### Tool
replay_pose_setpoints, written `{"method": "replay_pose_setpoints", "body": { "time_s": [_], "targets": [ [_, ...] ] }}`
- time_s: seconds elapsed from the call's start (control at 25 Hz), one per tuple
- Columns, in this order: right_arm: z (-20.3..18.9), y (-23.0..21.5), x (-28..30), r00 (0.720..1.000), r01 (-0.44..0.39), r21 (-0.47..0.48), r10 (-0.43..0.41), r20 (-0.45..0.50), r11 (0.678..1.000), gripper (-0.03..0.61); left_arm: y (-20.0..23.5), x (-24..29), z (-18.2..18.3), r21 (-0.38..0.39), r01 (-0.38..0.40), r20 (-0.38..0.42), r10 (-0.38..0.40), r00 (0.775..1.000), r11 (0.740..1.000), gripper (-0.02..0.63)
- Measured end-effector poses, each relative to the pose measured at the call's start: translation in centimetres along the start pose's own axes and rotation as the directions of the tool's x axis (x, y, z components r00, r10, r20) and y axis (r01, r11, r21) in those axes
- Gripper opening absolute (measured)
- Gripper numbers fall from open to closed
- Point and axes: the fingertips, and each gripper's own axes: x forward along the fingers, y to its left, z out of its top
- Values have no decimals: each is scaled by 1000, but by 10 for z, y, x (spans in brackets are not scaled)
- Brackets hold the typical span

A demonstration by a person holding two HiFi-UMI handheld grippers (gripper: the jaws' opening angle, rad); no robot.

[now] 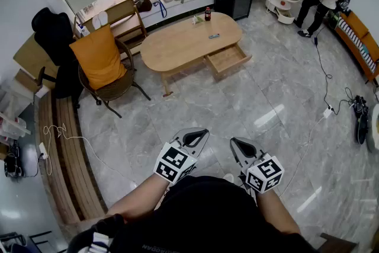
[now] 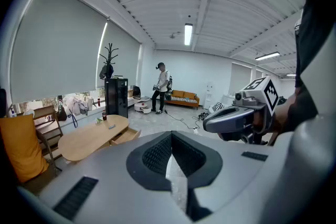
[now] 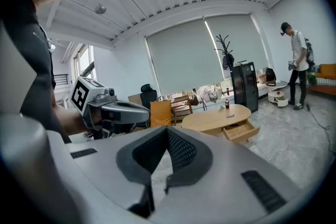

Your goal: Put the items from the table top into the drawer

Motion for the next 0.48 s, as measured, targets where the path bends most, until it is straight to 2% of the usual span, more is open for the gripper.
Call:
{"method": "replay_pose_setpoints", "body": {
  "time_s": [0.48],
  "targets": [
    [0,5,6,1000,6,7,-6,6,1000,3,6,-4,1,-23,15,5,-15,1000,1000,2]
  ]
}}
